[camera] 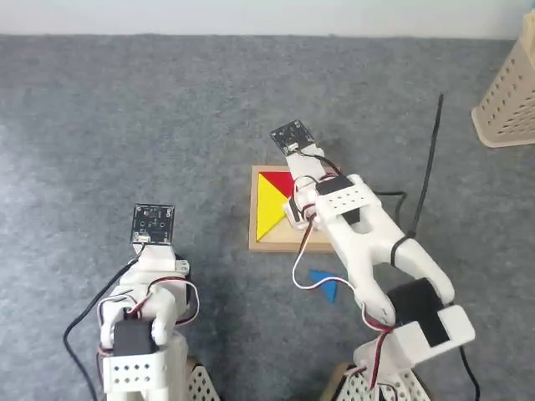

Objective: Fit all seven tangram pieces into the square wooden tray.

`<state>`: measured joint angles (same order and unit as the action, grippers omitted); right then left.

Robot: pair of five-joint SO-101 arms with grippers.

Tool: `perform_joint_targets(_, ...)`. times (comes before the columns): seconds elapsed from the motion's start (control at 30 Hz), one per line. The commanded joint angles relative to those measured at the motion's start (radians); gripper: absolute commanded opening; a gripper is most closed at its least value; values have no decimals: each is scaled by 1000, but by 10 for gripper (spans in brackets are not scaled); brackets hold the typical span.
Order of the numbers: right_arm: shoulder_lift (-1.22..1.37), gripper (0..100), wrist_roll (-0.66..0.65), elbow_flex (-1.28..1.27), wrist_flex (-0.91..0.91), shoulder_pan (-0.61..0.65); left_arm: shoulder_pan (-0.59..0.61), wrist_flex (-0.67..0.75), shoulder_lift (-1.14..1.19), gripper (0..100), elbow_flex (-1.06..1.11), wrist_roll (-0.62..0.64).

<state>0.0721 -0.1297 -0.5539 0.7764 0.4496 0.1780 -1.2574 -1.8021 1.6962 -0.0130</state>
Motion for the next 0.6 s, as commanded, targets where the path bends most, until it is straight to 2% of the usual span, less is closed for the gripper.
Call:
perform_joint_targets(0.0, 31, 7, -8, 63, -13, -35, 2, -5, -17, 12, -12, 9)
perform_joint_targets(0.27, 104, 7, -8, 155, -13, -99, 2, -5, -17, 12, -12, 9)
perform_joint_targets(0.57, 150, 9, -6, 247, -10, -99, 2, -5, -17, 12, -12, 9)
